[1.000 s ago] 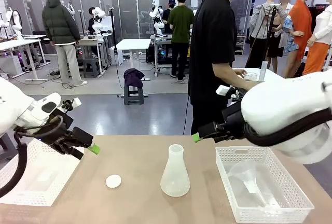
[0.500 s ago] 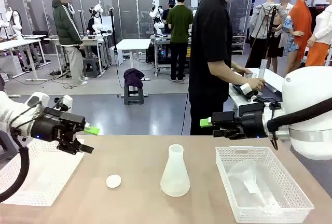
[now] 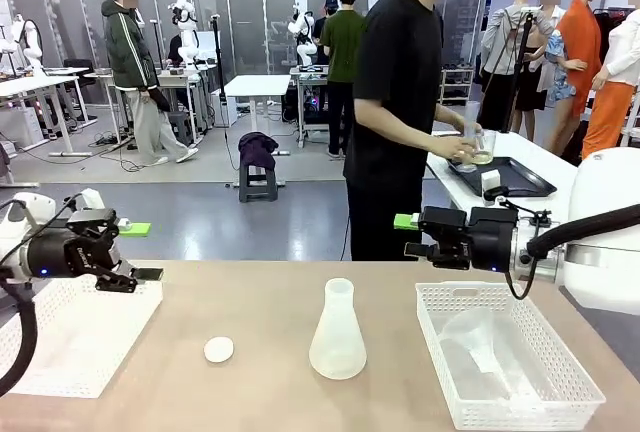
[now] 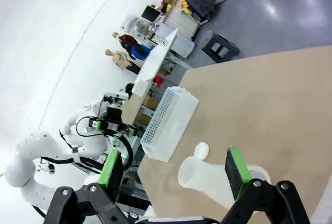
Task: Prepare the solutions needed for the experiment.
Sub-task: Pick up the Plastic Funnel and insert it into the Big flask.
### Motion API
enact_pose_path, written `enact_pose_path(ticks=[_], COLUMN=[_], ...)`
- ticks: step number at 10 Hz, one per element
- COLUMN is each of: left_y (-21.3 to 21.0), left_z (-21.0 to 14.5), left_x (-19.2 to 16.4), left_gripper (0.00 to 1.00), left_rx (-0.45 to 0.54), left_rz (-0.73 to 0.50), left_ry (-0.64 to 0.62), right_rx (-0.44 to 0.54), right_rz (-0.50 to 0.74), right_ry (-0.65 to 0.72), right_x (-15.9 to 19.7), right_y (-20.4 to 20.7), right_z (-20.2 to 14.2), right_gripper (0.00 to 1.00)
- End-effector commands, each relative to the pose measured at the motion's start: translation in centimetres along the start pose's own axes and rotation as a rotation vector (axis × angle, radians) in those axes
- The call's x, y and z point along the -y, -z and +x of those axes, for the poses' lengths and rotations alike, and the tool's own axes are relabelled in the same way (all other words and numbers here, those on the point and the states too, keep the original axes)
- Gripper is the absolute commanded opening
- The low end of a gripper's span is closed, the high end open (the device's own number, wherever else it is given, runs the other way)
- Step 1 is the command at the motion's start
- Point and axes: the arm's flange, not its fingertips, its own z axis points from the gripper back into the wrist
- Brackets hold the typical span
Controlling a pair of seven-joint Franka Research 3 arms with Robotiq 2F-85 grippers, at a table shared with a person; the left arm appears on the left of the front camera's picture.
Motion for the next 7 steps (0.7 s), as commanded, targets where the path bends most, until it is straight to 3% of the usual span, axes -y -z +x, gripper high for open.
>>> enact_pose_path(ticks=[1, 6, 7], left_y=[-0.8, -3.5, -2.8], left_z=[0.7, 0.8, -0.1], left_x=[-0.6, -1.5, -1.7], left_gripper=[1.00, 1.00, 1.00], left_rx=[-0.002, -0.086, -0.021], left_rz=[-0.073, -0.060, -0.056], left_ry=[-0.038, -0.075, -0.075], right_rx=[0.024, 0.020, 0.020], right_rz=[0.027, 0.043, 0.043], right_ry=[-0.019, 0.014, 0.014], right_x=[1.2, 1.0, 1.0], right_y=[0.0, -0.6, -0.6], right_z=[0.0, 0.4, 0.4], right_gripper=[1.00, 1.00, 1.00])
